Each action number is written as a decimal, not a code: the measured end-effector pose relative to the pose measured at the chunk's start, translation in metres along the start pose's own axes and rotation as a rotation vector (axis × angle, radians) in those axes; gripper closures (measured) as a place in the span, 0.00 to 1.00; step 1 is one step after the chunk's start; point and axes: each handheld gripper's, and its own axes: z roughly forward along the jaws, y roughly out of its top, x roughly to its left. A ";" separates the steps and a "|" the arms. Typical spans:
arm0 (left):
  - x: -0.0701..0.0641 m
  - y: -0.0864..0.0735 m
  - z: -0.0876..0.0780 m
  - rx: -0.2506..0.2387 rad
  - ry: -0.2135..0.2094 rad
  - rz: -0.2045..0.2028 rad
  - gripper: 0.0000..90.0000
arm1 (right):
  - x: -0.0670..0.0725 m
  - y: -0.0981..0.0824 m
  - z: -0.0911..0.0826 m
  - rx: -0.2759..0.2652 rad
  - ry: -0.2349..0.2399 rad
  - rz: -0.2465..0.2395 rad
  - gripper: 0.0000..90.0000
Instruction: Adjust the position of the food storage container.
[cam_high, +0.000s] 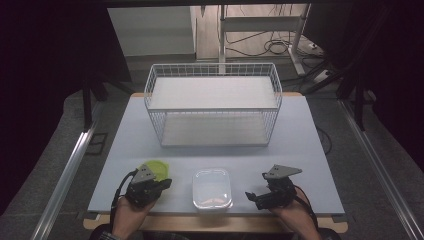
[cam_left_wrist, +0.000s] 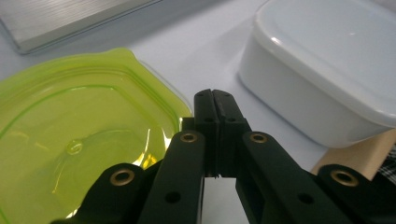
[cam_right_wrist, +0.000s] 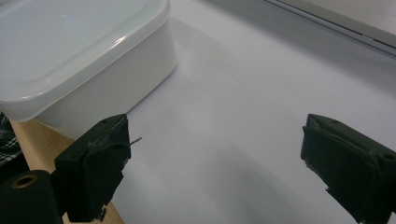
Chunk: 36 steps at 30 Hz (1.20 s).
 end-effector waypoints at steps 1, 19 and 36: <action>0.000 0.000 0.000 0.000 0.000 0.000 0.99 | 0.000 0.000 0.000 0.000 0.001 -0.001 0.10; 0.032 -0.003 -0.006 -0.003 0.062 -0.038 0.99 | -0.001 0.000 0.001 0.001 0.007 0.003 0.12; -0.029 -0.007 0.015 0.053 -0.183 0.100 0.99 | 0.007 0.003 -0.005 -0.012 0.028 -0.021 0.32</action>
